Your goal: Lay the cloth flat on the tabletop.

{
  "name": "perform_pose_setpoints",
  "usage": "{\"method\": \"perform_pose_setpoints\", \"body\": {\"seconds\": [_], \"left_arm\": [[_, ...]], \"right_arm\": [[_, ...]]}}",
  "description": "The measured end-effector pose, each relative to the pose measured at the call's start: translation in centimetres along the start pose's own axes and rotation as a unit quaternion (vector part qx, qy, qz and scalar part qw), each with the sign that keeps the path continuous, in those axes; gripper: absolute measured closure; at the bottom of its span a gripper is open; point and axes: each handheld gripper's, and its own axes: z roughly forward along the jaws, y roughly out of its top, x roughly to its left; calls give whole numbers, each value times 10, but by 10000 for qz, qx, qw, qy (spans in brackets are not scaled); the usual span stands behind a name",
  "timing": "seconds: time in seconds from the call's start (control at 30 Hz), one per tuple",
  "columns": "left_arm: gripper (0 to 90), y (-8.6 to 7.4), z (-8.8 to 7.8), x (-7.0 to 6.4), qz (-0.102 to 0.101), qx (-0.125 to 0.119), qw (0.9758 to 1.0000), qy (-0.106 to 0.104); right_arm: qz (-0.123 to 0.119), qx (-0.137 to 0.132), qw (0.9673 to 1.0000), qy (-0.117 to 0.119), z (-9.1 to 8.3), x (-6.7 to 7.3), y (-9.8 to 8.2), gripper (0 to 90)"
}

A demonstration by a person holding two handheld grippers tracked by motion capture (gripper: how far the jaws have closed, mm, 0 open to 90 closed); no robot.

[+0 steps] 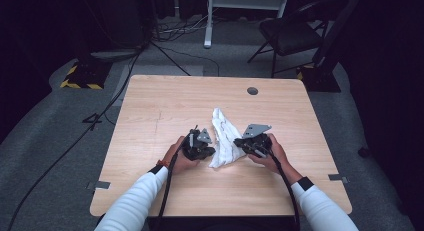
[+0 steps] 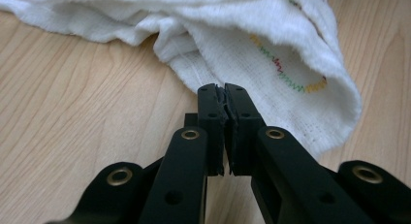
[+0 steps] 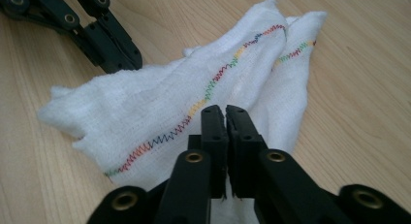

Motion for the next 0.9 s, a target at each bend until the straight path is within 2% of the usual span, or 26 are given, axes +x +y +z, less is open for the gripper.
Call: {"method": "perform_pose_setpoints", "body": {"seconds": [0.13, 0.23, 0.33, 0.37, 0.43, 0.47, 0.63, 0.9], "left_arm": [[863, -5, -5, 1, -36, 10, 10000, 34], [863, -9, -9, 0, -89, 31, 9999, 54], [863, -11, -11, -1, -122, 33, 9999, -11], [863, -12, -13, -5, -28, 85, 10000, -28], [864, -13, -14, -8, 33, 125, 9999, -13], [864, -14, -17, -13, 67, 136, 9999, -4], [863, -20, -22, -25, 153, 172, 9997, -82], [862, -29, -31, -33, 121, 129, 9998, -128]], "right_arm": [[-77, -15, 9999, -102, -11, -4, -4, 900], [5, -41, 9999, -112, -18, -8, -9, 900], [65, -17, 10000, -71, -21, -9, -13, 900], [88, -31, 9999, -44, -23, -8, -16, 900], [73, -30, 10000, -47, -25, -7, -16, 900], [-27, -4, 10000, -81, -27, -5, -15, 900], [-66, 110, 9999, -39, -29, -4, -22, 900], [-14, 184, 9998, 83, -38, 0, -37, 900]]}}
